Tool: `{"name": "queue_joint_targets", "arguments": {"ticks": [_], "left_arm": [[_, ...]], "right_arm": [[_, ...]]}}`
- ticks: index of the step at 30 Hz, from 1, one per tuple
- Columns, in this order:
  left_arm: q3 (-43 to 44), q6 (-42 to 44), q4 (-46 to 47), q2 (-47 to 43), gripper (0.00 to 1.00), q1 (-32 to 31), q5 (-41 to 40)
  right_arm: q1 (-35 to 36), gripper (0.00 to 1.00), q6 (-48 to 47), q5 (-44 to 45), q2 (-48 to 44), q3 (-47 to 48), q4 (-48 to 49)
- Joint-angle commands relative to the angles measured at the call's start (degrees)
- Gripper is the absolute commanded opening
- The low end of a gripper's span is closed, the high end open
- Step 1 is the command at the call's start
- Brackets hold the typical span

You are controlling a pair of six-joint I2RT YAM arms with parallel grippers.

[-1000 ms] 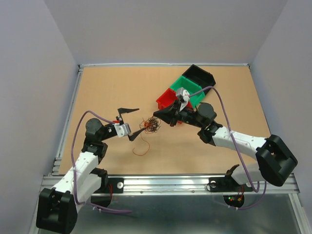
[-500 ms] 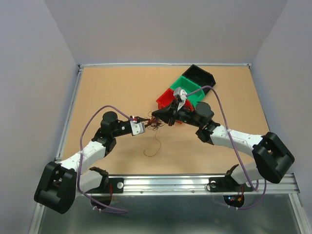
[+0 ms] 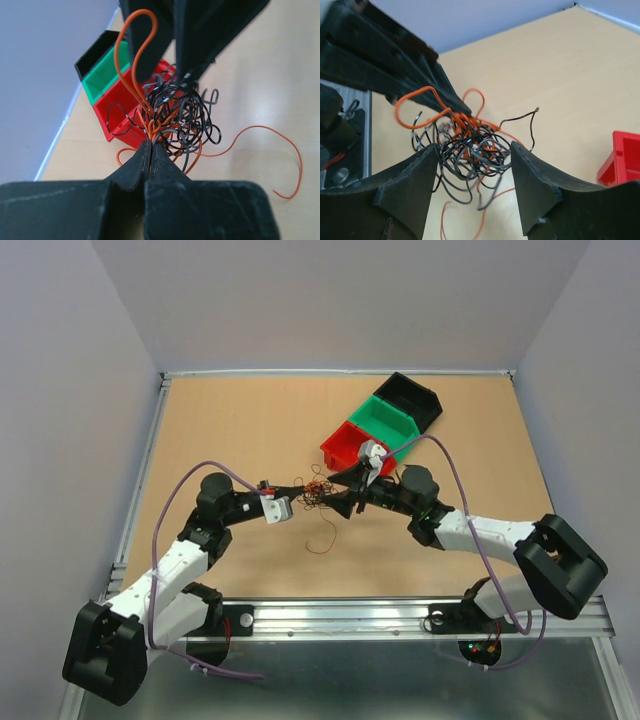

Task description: Untangle the cables

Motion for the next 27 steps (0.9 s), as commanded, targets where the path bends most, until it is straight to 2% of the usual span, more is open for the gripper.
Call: {"name": "queue_joint_targets", "arguments": {"ticks": [1,4,6,10,15,17,20,21,24,27], "left_arm": [[0.19,-1.21,-0.59,-2.34,0.0,0.53,2.66],[1.33,-0.6,-3.05,-2.17,0.0,0.61,4.77],[1.86,-0.42,-4.46,-1.99,0.0,0.53,5.3],[2.56,-0.16,-5.52,-1.9,0.0,0.53,5.13],[2.22,-0.51,-5.43,-3.57,0.0,1.14,4.77],[2.3,-1.38,-5.26,-4.19,0.0,1.67,5.47],[2.65,-3.14,-4.64,-4.54,0.0,2.55,7.41],[2.83,-3.93,-3.86,-4.45,0.0,2.98,7.24],[2.57,-9.19,1.39,-5.76,0.0,4.3,1.9],[0.38,-16.38,10.51,-8.05,0.0,5.79,-12.14]], "right_arm": [[0.43,0.66,-4.99,-6.18,1.43,-1.92,2.33],[0.43,0.65,-4.74,-6.37,3.72,-1.04,2.42],[0.43,0.57,-5.0,-6.1,4.6,-0.08,2.42],[0.43,0.51,-4.74,-8.48,7.23,1.42,2.6],[0.43,0.55,-5.18,-7.33,9.43,1.59,2.68],[0.43,0.54,-4.3,-8.12,11.44,2.65,2.86],[0.43,0.18,-2.37,-8.39,13.91,4.93,2.95],[0.52,0.01,-1.93,-8.04,14.35,5.28,3.12],[0.43,0.0,-0.69,-2.17,13.92,4.85,3.12],[0.43,0.01,1.5,12.05,12.6,2.74,3.21]]}}
